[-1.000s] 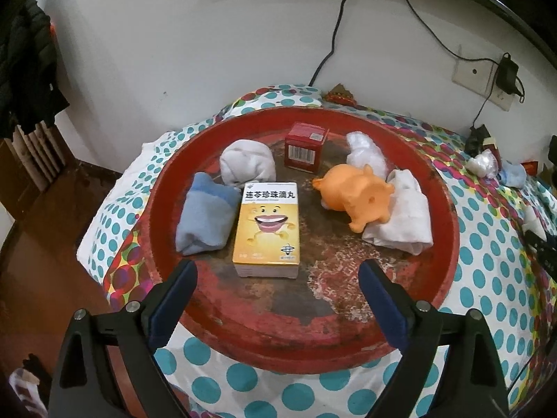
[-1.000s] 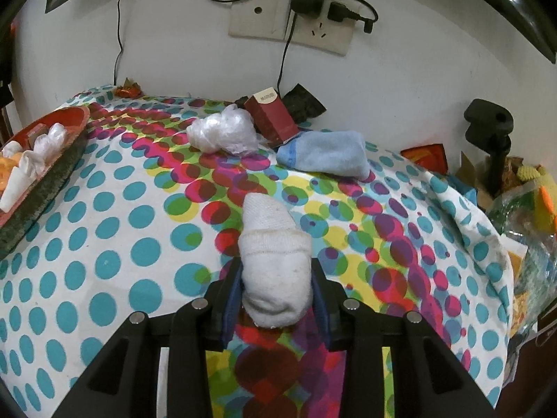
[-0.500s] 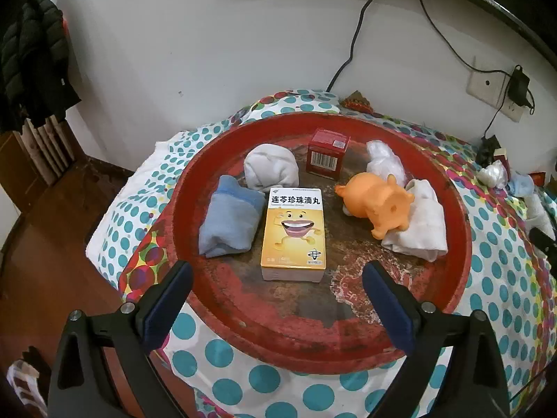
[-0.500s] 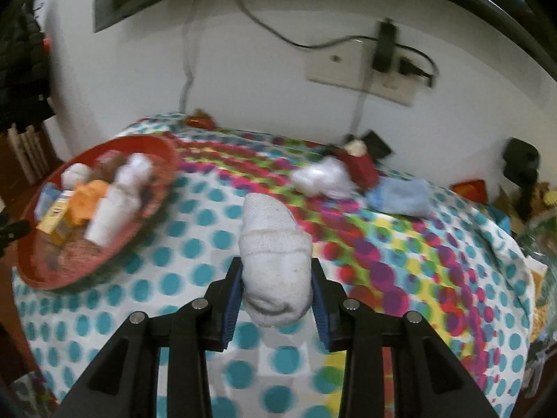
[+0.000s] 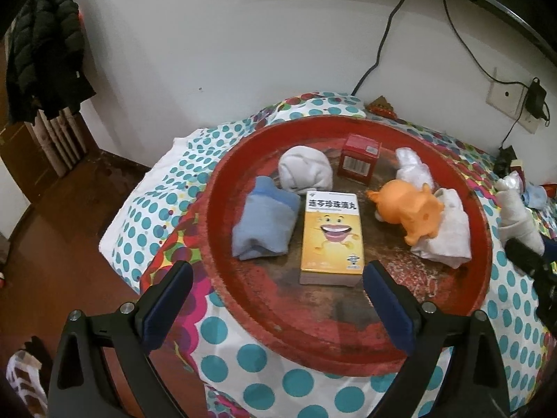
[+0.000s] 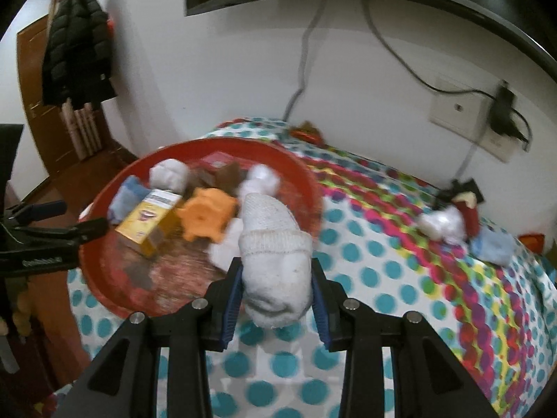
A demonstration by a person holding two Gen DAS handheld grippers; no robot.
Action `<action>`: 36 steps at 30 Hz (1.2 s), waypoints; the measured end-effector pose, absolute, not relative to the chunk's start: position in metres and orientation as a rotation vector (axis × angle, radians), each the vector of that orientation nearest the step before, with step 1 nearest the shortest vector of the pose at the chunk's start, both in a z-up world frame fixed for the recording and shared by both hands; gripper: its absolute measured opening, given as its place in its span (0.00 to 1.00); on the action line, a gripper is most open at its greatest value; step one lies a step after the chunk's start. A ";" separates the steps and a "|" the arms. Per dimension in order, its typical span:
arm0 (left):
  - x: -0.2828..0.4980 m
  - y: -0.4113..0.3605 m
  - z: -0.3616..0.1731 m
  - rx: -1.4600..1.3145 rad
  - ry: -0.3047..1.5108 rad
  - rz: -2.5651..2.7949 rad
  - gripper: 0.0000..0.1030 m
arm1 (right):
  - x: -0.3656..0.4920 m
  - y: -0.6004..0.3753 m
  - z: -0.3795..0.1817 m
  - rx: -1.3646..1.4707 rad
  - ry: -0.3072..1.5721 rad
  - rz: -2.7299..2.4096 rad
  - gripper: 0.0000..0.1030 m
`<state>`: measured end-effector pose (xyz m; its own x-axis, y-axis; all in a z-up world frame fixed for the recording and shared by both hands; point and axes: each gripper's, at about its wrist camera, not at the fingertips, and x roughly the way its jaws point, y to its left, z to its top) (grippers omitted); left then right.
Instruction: Organize objects
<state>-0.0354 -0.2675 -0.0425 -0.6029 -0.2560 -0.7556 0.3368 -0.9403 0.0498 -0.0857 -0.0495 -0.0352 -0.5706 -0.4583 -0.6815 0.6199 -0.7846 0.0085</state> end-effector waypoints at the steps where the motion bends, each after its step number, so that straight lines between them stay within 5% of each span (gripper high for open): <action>1: -0.036 -0.269 -0.043 1.180 0.145 -2.541 0.95 | -0.084 -0.056 -0.035 0.919 0.308 -2.311 0.35; 36: -0.028 -0.317 -0.054 1.198 0.299 -2.416 0.95 | -0.067 -0.176 -0.075 0.992 0.423 -2.178 0.38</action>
<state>-0.0280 -0.3172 -0.0535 -0.5377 -0.2767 -0.7965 0.4627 -0.8865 -0.0044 -0.0669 -0.1763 -0.0749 -0.4647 -0.4603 -0.7564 0.7098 -0.7044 -0.0074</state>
